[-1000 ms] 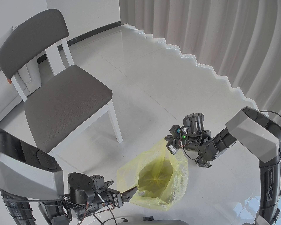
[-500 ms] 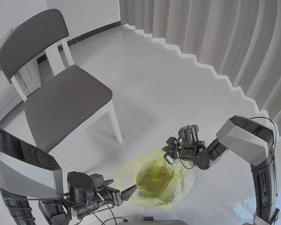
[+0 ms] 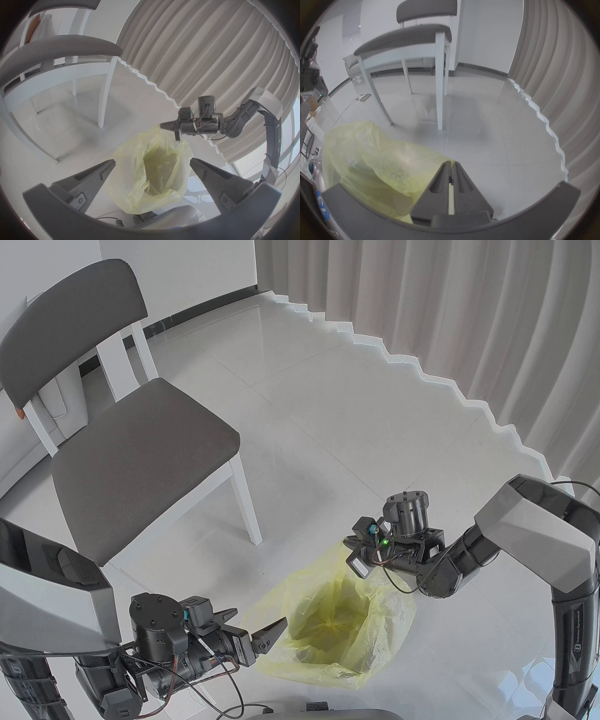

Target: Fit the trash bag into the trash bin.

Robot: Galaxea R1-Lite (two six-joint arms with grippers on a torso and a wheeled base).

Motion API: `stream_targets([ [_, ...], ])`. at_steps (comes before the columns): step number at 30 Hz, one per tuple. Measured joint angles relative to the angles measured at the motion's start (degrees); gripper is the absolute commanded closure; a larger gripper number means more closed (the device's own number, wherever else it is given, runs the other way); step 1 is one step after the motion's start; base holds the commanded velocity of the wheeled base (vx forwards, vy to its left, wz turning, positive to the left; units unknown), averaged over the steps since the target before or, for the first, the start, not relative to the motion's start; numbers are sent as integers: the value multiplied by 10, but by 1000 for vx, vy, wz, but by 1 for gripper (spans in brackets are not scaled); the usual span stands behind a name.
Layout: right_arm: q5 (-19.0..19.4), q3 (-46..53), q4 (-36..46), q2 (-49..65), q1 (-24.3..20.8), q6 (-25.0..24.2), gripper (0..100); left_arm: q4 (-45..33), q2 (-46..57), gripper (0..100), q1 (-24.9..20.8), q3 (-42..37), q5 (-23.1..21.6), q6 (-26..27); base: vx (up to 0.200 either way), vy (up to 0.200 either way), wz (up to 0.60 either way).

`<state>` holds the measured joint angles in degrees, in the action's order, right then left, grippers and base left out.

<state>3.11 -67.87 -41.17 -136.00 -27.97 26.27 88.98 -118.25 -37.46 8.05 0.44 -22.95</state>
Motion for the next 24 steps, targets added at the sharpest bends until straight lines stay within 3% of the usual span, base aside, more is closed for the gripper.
stream_targets([
  [13,-20,-38,7,38,-9,31,100,0,19,0,2,-28,4,0,0,0,0],
  [24,-20,-74,13,-21,6,31,100,0,23,0,1,-34,4,-1,0,0,0],
])
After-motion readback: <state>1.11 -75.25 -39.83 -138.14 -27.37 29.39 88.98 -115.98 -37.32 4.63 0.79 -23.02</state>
